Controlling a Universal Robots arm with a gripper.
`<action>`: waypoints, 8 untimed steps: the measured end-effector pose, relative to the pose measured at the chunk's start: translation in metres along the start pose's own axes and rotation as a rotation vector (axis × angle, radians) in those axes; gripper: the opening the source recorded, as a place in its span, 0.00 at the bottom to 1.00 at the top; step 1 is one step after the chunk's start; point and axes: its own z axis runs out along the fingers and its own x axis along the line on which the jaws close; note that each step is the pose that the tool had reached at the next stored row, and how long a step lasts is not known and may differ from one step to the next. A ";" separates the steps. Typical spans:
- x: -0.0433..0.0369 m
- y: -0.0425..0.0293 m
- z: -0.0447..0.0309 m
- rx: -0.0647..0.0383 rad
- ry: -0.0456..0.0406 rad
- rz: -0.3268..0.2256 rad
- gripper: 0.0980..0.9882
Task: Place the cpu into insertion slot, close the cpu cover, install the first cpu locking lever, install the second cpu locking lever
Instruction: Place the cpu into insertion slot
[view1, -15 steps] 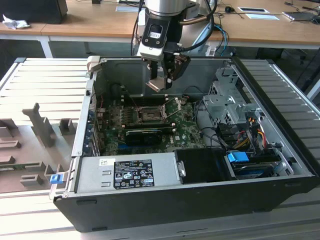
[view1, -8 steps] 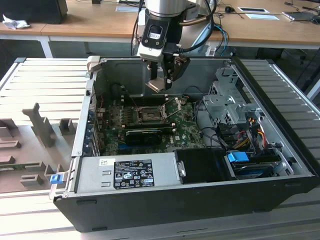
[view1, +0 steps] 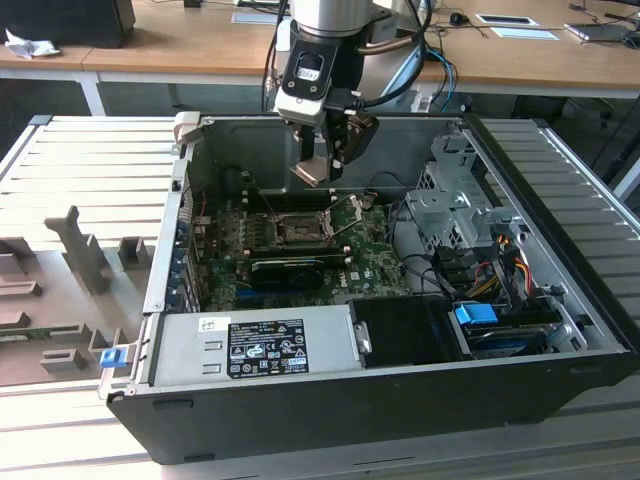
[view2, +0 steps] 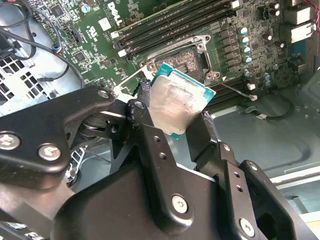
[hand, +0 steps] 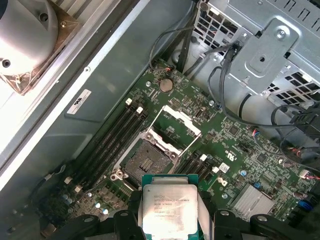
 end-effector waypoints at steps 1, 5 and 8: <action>0.0000 0.0000 0.0002 0.000 0.0003 0.001 0.48; 0.0000 -0.0001 0.0013 0.002 0.0017 0.005 0.48; -0.0001 -0.0001 0.0023 0.004 0.0029 0.009 0.48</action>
